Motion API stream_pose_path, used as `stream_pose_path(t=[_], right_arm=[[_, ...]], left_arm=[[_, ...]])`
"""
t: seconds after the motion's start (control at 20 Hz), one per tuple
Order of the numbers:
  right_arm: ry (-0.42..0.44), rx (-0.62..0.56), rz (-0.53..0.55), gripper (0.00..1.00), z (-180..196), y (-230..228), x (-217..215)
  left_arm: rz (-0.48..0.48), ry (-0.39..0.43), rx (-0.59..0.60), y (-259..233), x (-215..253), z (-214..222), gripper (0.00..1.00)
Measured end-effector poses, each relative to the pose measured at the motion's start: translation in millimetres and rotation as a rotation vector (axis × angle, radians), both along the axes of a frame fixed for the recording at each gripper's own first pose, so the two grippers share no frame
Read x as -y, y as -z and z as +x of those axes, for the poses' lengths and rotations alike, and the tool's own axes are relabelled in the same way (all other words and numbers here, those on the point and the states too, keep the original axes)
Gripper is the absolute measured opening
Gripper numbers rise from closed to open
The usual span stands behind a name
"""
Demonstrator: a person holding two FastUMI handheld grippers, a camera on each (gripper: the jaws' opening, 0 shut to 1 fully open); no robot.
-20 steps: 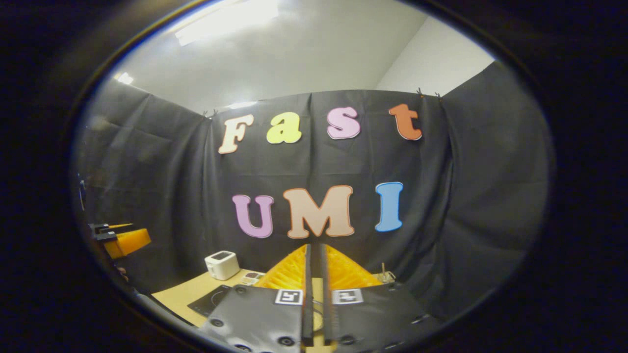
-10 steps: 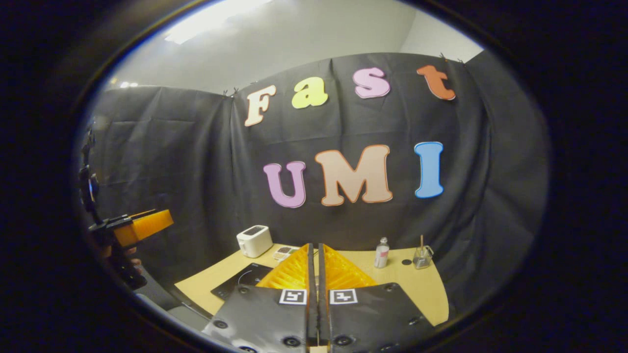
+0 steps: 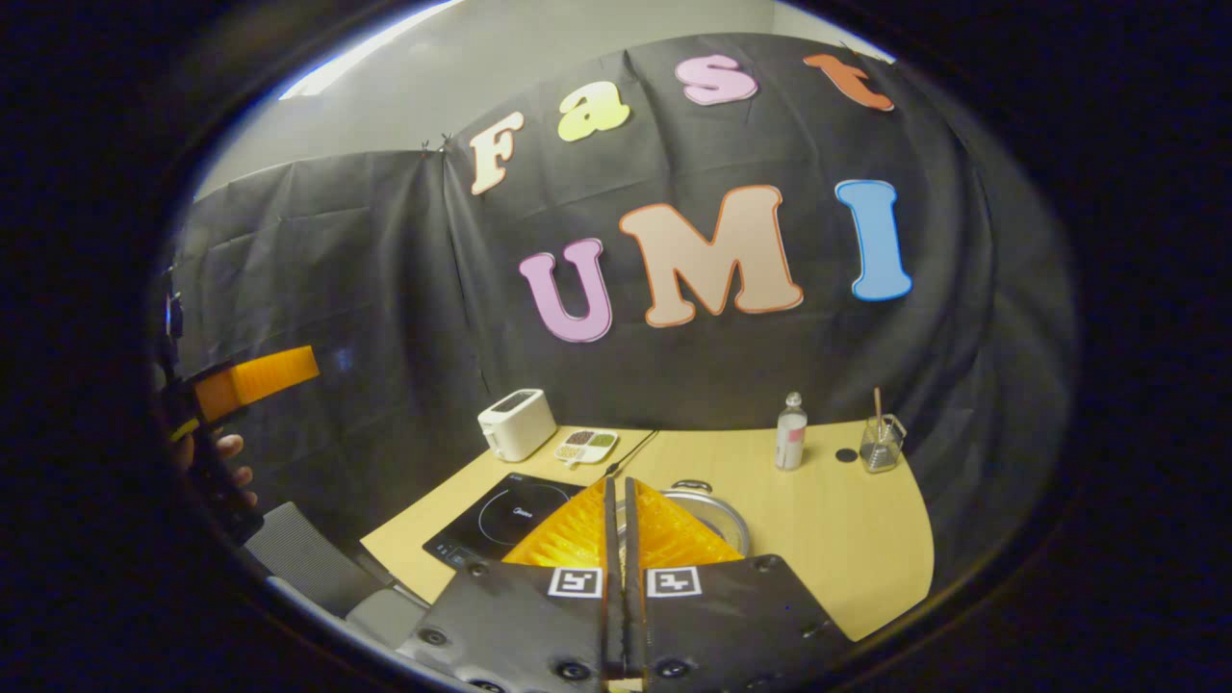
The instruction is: First push the handle of the pot to place it horizontally, then grasp the pot with both hands and set it on the induction cooktop.
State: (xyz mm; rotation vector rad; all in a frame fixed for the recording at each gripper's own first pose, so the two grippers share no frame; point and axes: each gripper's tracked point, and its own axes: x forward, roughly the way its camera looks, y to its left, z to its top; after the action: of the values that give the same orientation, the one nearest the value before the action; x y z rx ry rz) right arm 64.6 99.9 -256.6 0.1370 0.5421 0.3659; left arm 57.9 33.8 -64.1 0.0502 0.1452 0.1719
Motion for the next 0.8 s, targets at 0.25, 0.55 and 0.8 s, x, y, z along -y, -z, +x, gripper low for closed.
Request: stream_pose_path(t=[0.25,0.55,0.8], right_arm=[[-0.008,-0.118,-0.044,0.0,-5,57,-22],[0.1,-0.296,-0.062,0.03,-21,132,-77],[0.188,-0.408,-0.156,0.03,-38,190,-99]], left_arm=[[-0.028,0.022,-0.036,24,-21,20,0.95],[-0.051,0.142,-0.047,43,-66,48,0.95],[-0.061,0.249,-0.057,67,-91,66,0.95]])
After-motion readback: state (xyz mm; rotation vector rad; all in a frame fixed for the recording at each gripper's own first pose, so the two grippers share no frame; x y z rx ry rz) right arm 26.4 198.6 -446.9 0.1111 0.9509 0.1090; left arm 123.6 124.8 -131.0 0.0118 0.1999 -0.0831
